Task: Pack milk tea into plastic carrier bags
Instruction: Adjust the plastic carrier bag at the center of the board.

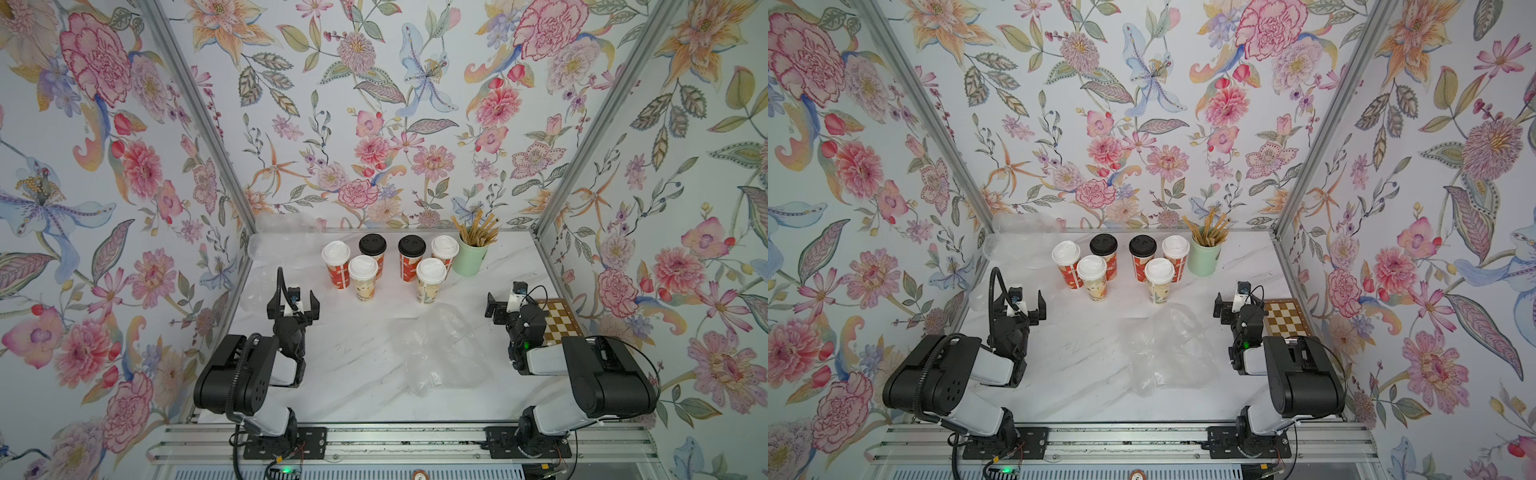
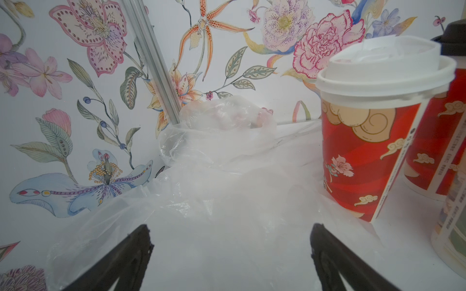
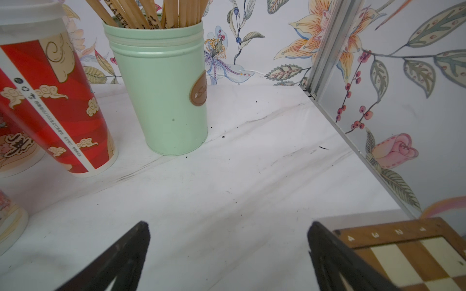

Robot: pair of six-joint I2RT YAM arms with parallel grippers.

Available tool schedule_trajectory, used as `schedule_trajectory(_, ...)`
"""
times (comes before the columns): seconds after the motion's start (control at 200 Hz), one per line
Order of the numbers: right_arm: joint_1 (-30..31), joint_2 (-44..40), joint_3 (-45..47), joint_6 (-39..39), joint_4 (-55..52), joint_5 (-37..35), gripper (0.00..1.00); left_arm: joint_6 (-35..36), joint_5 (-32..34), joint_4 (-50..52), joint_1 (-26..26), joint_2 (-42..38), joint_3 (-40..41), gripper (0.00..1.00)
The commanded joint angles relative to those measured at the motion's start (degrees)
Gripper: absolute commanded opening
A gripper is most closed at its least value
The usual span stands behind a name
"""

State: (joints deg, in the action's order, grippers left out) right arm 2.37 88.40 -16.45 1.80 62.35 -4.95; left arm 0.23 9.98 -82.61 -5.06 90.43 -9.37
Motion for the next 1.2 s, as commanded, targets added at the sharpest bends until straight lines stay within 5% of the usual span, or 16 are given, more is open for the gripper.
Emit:
schedule_trajectory(0.0,0.83,-0.31,0.01,1.1,1.02,-1.68,1.0,-0.22,2.05,-6.83,0.09,0.58,2.4,0.99)
schedule_trajectory(0.26,1.27,-4.28,-0.1,1.29,-2.36,-2.55,1.0,-0.09,1.77,-5.02,0.12,-0.43,2.09,0.99)
schedule_trajectory(0.39,1.41,-9.22,-2.35,0.69,-11.81,-2.19,1.0,-0.05,4.35,1.49,-0.56,-7.29,1.06,0.99)
schedule_trajectory(0.706,3.45,-20.16,-11.41,-0.98,-43.56,0.37,1.0,-7.13,6.35,43.5,-4.98,-23.81,-14.07,0.99)
schedule_trajectory(0.961,4.04,-26.52,-18.8,-8.87,-65.3,9.95,0.94,-15.91,0.88,64.74,-11.46,-26.29,-23.8,0.99)
schedule_trajectory(1.196,4.53,-19.5,-23.64,-16.31,-75.86,22.31,0.88,-21.32,-3.4,70.44,-15.98,-24.25,-27.29,0.98)
